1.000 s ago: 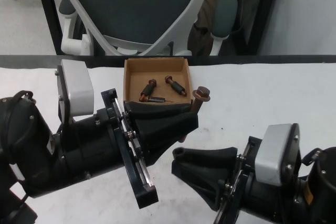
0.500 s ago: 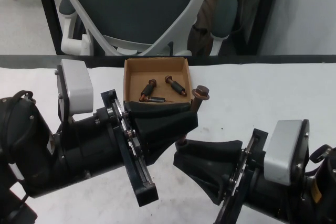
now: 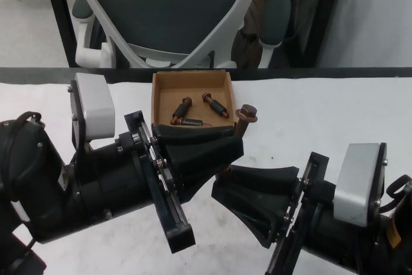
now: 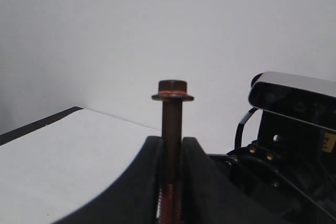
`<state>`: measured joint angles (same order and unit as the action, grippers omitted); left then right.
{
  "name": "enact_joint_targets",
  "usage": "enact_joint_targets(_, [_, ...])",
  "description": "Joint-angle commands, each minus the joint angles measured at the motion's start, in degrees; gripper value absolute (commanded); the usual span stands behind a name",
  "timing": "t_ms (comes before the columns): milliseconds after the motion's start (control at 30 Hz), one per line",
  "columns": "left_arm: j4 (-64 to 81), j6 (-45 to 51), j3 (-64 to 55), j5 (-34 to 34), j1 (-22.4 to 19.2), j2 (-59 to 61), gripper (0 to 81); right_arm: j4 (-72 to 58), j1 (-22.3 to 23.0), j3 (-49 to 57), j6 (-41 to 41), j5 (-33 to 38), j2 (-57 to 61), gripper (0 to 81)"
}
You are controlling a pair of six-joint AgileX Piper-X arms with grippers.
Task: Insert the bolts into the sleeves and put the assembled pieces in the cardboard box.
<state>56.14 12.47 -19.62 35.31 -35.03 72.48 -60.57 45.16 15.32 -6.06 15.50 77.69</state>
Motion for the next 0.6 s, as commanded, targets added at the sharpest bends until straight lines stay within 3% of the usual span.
enact_joint_targets(0, [0.64, 0.05, 0.04, -0.50, -0.18, -0.06, 0.8, -1.94, -0.09, -0.02, -0.38, 0.28, -0.73, 0.2])
enact_joint_targets(567, [0.07, 9.90, 0.04, -8.89, -0.18, -0.06, 0.8, -6.30, -0.09, -0.02, -0.38, 0.77, -0.73, 0.2])
